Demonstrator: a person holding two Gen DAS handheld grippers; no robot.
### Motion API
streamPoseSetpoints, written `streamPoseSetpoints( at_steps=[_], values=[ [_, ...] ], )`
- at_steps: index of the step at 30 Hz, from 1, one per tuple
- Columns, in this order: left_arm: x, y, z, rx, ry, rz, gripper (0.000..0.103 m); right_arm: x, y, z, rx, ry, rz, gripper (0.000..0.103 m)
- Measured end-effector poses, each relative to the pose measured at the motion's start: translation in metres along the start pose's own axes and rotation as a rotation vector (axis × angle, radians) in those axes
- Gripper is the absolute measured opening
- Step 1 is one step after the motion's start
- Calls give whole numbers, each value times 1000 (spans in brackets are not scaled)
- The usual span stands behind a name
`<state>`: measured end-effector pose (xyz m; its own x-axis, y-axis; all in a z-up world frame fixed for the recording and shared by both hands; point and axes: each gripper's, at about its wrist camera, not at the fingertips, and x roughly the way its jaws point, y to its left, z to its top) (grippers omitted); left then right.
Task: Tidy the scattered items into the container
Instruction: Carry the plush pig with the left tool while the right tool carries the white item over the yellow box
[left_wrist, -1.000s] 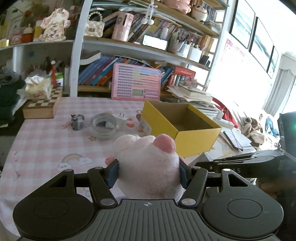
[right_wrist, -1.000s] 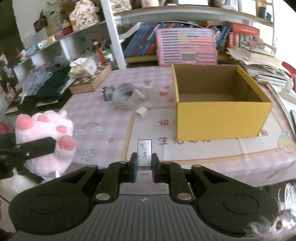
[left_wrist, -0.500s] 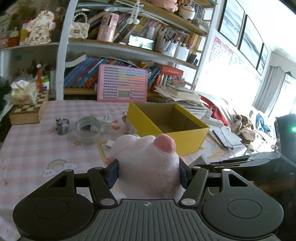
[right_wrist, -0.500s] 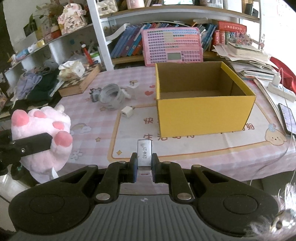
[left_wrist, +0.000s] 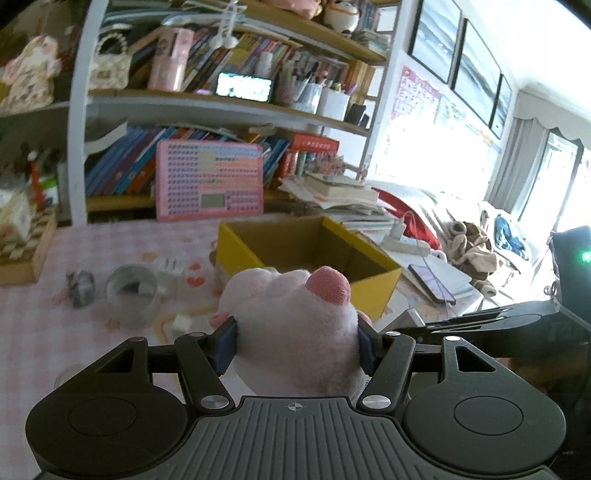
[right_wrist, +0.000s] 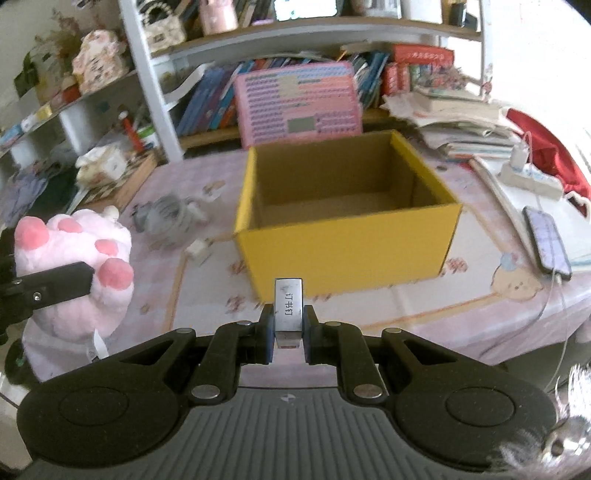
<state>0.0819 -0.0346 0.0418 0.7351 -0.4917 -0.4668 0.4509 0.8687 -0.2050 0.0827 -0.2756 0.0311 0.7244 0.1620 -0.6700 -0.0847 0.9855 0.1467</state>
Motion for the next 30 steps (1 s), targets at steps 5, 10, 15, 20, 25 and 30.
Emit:
streamPoseSetpoints(
  at_steps=[5,10,15,20,25,30],
  values=[
    [23,-3,24,19,-31,-3,63,5,-19,29,-2,-47,-3,13],
    [44,-10,45,32,-60,-1,63,13,-37,61,-28,-91,11,13],
    [70,-15,63,22,-78,21,63,31,-55,91,-76,-105,40,13],
    [109,-22,73,36,-48,49,63,66,-71,118,-156,-83,78,13],
    [158,-28,71,63,31,91,63,115,-81,130,-258,-17,112,14],
    [199,-28,59,95,135,140,63,164,-89,129,-334,92,138,14]
  ],
)
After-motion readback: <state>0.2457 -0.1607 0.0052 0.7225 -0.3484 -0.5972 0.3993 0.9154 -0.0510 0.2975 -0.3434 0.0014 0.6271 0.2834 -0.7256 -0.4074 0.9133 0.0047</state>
